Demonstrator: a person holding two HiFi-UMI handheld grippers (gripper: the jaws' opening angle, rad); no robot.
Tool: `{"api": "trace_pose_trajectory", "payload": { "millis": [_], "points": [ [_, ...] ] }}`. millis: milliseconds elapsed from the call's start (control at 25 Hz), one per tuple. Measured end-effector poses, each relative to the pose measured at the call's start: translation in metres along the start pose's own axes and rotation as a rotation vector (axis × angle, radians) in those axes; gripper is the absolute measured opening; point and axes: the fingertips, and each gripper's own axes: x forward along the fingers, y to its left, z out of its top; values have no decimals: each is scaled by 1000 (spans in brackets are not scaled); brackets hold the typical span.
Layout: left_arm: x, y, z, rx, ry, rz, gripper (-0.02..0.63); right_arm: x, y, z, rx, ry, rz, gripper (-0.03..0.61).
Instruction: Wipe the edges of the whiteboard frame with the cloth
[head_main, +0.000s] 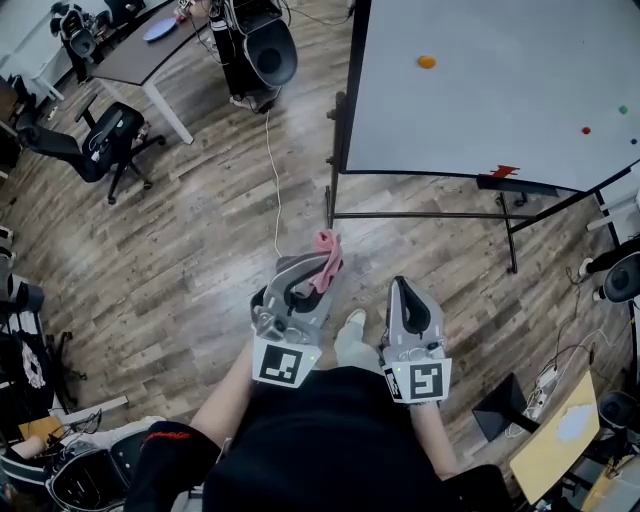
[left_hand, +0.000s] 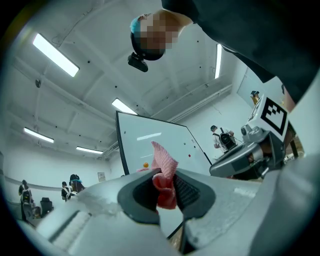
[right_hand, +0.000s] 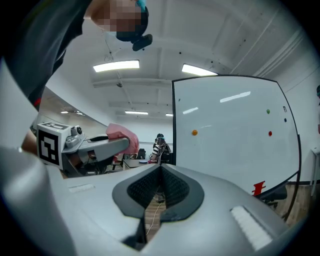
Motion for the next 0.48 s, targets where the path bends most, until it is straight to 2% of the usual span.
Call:
{"api": "trace_pose_trajectory", "payload": {
  "millis": [200, 480],
  "points": [
    [47, 2, -4, 53, 9, 29, 41, 30, -43, 3, 2, -19, 44, 2],
    [93, 3, -1, 152, 27, 65, 41, 57, -80, 11, 1, -51, 135, 2]
  ]
}}
